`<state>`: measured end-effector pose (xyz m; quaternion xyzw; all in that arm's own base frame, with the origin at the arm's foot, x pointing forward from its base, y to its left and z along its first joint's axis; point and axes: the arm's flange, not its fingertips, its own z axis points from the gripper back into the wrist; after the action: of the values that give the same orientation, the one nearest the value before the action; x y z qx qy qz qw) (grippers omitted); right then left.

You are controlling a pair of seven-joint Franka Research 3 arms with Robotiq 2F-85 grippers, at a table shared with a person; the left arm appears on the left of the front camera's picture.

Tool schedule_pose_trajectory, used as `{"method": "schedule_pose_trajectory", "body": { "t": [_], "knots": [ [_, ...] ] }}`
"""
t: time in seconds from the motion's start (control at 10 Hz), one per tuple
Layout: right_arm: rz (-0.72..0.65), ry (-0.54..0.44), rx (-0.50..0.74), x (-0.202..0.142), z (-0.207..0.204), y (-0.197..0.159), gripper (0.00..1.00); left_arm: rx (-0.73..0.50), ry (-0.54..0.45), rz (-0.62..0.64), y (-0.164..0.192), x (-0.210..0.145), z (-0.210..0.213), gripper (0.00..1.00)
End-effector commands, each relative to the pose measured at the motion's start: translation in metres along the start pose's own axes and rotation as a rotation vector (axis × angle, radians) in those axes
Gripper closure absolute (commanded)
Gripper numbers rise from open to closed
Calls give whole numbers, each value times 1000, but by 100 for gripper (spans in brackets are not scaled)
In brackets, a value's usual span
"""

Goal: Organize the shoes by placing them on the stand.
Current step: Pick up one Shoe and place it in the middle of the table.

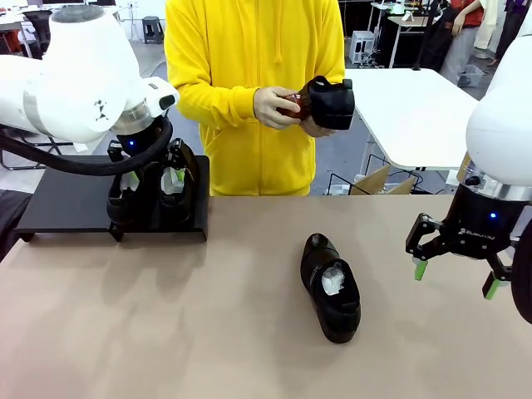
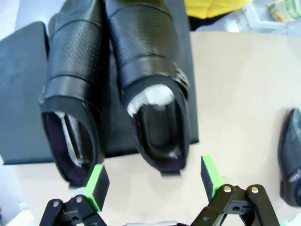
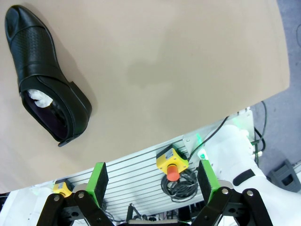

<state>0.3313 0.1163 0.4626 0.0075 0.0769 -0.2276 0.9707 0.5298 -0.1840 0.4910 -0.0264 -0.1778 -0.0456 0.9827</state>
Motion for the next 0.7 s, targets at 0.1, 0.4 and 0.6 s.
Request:
{"method": "schedule_pose_trajectory", "body": {
  "t": [0.1, 0.4, 0.6],
  "knots": [
    [11, -12, 3, 3, 2, -1, 0, 1, 93, -28, 13, -40, 77, 0],
    [11, -12, 3, 3, 2, -1, 0, -219, 199, -147, 48, -73, 104, 0],
    [11, -12, 3, 3, 2, -1, 0, -376, 171, -228, 84, -86, 115, 0]
  ]
}}
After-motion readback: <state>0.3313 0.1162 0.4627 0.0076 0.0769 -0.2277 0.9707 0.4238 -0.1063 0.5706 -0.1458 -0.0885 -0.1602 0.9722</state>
